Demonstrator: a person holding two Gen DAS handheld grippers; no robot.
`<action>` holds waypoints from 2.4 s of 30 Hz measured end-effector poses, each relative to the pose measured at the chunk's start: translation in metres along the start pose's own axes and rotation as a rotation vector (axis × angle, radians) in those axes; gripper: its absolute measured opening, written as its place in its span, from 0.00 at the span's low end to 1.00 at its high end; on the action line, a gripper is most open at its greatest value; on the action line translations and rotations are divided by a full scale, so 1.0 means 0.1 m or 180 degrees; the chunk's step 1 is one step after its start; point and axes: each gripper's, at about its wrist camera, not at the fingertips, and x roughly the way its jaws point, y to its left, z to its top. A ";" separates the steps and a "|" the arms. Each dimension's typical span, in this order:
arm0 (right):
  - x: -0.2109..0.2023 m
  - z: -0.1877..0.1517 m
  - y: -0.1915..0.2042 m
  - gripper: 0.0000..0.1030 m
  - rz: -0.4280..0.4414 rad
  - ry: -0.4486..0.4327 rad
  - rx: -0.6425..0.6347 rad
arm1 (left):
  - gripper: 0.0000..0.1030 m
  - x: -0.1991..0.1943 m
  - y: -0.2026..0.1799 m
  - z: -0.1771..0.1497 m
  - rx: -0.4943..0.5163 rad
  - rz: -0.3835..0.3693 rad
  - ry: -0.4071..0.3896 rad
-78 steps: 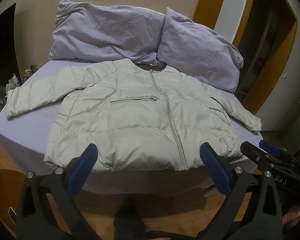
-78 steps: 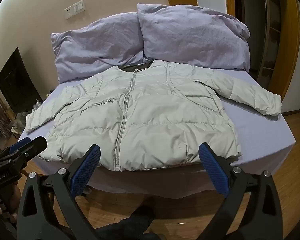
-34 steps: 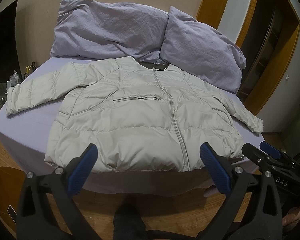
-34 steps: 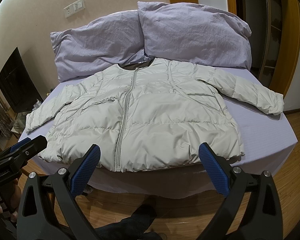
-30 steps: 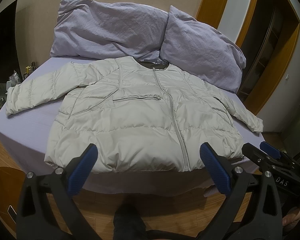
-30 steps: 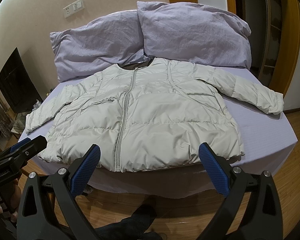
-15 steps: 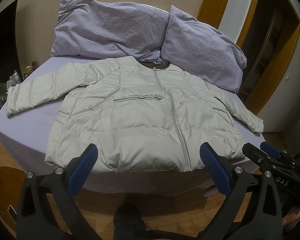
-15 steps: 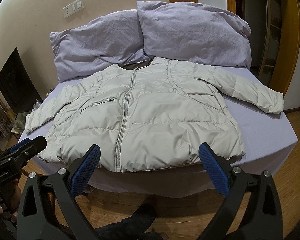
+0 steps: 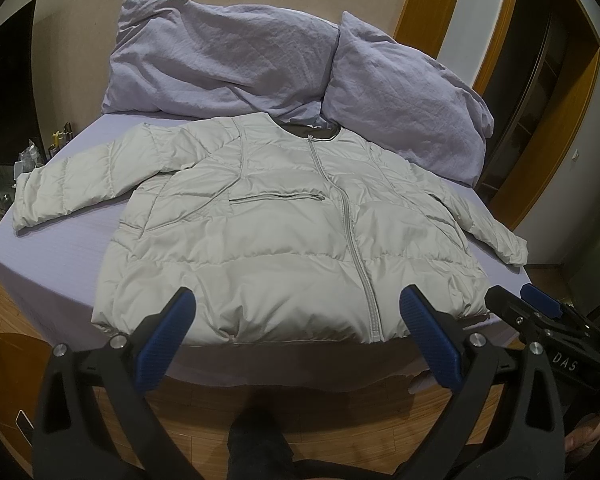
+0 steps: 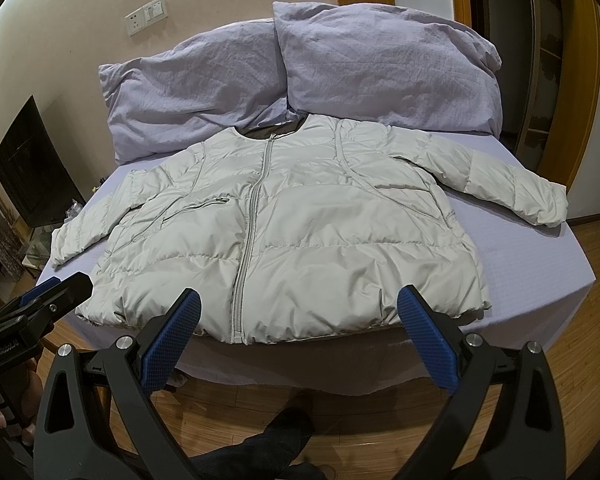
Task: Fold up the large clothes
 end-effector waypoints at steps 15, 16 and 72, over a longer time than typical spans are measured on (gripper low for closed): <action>0.02 0.00 -0.02 0.97 -0.0010 0.0020 0.0025 | 0.98 0.03 0.08 -0.04 0.0001 -0.0001 0.0009; 0.03 0.00 -0.03 0.97 -0.0012 0.0024 0.0032 | 0.98 0.05 0.11 -0.04 0.0000 -0.0001 0.0012; 1.34 0.70 -3.73 0.19 -0.1849 0.0443 0.2510 | 0.98 1.85 0.93 1.13 -0.0026 0.0838 0.0582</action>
